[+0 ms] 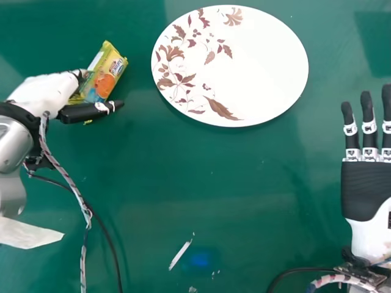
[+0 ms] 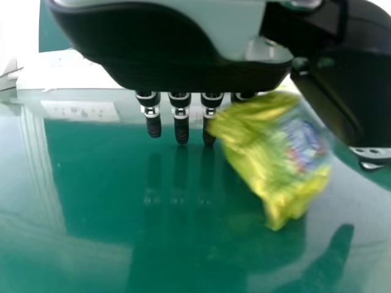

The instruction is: Pick up biscuit and place it in the plate

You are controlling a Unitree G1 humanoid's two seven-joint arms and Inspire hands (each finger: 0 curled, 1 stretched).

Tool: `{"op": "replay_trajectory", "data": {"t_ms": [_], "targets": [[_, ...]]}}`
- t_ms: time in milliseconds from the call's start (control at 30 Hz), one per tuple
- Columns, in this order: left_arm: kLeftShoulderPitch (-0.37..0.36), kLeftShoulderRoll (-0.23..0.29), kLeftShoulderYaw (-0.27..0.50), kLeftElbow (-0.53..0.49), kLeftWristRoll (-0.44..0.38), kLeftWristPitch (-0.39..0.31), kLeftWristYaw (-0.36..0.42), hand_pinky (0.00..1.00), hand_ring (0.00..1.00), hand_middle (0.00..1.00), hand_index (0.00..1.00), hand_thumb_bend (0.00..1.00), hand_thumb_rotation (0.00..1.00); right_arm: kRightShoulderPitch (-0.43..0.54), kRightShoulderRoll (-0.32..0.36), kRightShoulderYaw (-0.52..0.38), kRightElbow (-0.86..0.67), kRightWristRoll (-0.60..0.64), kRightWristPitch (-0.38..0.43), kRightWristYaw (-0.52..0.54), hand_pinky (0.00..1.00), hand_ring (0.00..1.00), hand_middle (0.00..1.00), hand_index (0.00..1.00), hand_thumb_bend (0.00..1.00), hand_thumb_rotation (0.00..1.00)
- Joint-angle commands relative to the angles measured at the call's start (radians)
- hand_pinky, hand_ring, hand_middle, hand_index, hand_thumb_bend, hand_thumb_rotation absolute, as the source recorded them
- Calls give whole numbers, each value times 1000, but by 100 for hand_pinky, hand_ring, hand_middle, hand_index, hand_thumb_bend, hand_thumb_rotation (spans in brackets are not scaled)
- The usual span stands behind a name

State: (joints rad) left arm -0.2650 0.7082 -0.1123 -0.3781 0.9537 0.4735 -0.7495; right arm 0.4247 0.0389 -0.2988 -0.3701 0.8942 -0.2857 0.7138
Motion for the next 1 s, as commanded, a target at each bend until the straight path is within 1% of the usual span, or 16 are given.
{"op": "replay_trajectory", "data": {"t_ms": [0,100,167,333,433,500,533,567,600,700,733,800,867,967], "targets": [[3,-13,-24,31,-2,-1,-6,100,100,100,100,100,92,20,-1,-8,-12,10,-6,12,100,100,100,99,100,47],[1,-16,-29,48,-4,-4,3,100,100,100,100,100,92,28,4,-16,-23,-16,-18,-9,100,100,100,99,100,47],[3,-15,-33,58,-3,-11,17,100,98,100,100,100,91,31,6,-20,-27,-26,-24,-18,100,100,100,99,100,47],[6,-9,-45,75,13,-19,41,100,98,100,100,100,88,35,2,-21,-34,-19,-22,-19,99,100,100,97,100,47],[7,-8,-48,86,17,-22,53,100,96,99,100,100,86,40,5,-18,-45,-18,-17,-30,100,100,100,96,100,47],[7,-9,-49,91,18,-24,59,97,93,97,100,100,85,42,7,-18,-45,-17,-17,-36,100,100,100,96,100,47],[7,-9,-50,91,20,-24,62,93,91,95,99,100,84,41,6,-19,-42,-14,-17,-34,100,100,100,96,100,47],[7,-8,-51,93,22,-26,66,87,87,93,98,100,83,40,8,-20,-41,-17,-22,-36,100,100,100,96,100,47],[7,-9,-51,94,24,-26,72,80,83,91,96,100,82,39,10,-20,-40,-18,-23,-39,100,100,100,96,100,48],[2,-13,-58,102,37,-23,82,63,70,82,91,100,79,36,7,-21,-38,-9,-20,-37,100,100,100,95,100,48],[-1,-14,-61,105,41,-23,82,58,66,79,89,100,77,37,8,-20,-41,-1,-14,-40,100,100,100,95,100,48],[-6,-17,-65,111,52,-25,84,49,58,73,83,100,74,37,10,-19,-44,2,-13,-45,100,100,99,94,100,48],[-7,-19,-69,115,63,-28,95,39,48,66,78,100,71,39,11,-19,-47,10,-11,-51,98,100,96,92,100,48],[-8,-21,-73,118,69,-26,96,32,40,57,73,100,63,37,9,-25,-41,37,-5,-48,94,100,93,90,100,45]]}}
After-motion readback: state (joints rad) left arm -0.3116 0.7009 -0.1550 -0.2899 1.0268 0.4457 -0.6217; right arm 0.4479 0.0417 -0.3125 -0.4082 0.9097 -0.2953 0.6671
